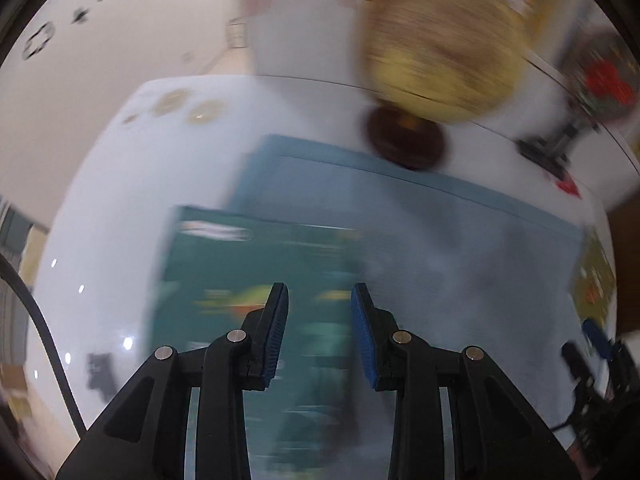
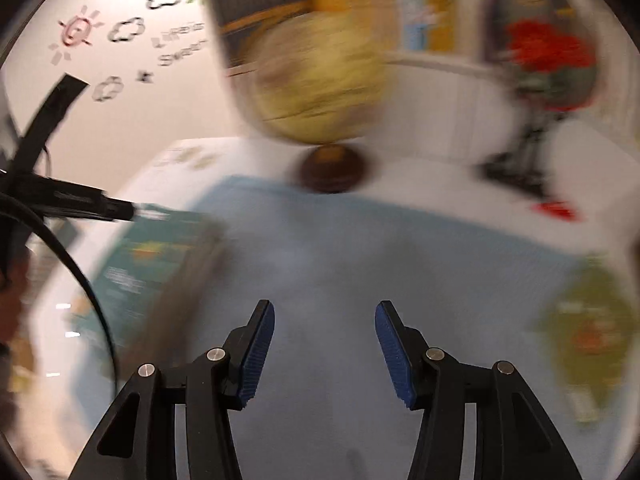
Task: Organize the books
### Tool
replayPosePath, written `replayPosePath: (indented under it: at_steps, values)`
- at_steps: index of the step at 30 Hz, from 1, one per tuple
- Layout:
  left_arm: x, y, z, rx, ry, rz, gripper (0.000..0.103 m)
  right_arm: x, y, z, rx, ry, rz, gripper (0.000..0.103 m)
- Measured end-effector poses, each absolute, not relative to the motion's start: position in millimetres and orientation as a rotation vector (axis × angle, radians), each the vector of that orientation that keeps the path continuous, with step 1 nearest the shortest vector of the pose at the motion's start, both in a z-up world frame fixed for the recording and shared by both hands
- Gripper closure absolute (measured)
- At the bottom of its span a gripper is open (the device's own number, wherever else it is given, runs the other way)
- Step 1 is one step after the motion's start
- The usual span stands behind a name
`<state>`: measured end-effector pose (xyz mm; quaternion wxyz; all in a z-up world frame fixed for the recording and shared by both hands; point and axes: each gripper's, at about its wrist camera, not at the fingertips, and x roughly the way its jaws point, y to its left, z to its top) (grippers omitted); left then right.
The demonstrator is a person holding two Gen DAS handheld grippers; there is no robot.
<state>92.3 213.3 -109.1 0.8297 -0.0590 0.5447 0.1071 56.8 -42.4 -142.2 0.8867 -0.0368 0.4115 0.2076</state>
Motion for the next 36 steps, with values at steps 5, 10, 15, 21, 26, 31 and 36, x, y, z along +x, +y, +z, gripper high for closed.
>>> replayPosePath:
  at_steps: [5,10,15,21,26,31,36]
  values:
    - [125.2,104.0,-149.2,-0.088,1.200,0.049,0.073,58.9,-164.1,-162.9,-0.024,0.876,0.236,0.052]
    - [159.8,-4.9,-192.1,0.021,1.237,-0.141,0.073,62.1,-278.6,-197.0,0.219,0.913,0.099,0.052]
    - [170.7,-73.3,-213.0,-0.028,1.270,-0.235,0.073,72.6,-340.3,-220.0,0.340,0.909,0.059,0.052]
    - [154.5,-133.9,-232.9,-0.035,1.300,-0.368,0.073,145.6,-395.0,-222.7,0.253,0.885,0.155,0.052]
    - [149.4,-143.4,-233.3,-0.063,1.258,-0.363,0.072,205.6,-410.2,-235.5,0.225,0.941,0.216,0.052]
    - [154.1,-138.5,-237.6,-0.164,1.285,-0.421,0.072,226.5,-409.4,-250.3,0.182,1.032,0.221,0.052]
    - [152.4,-118.0,-237.2,-0.214,1.283,-0.405,0.072,207.7,-393.8,-249.2,0.131,1.074,0.292,0.051]
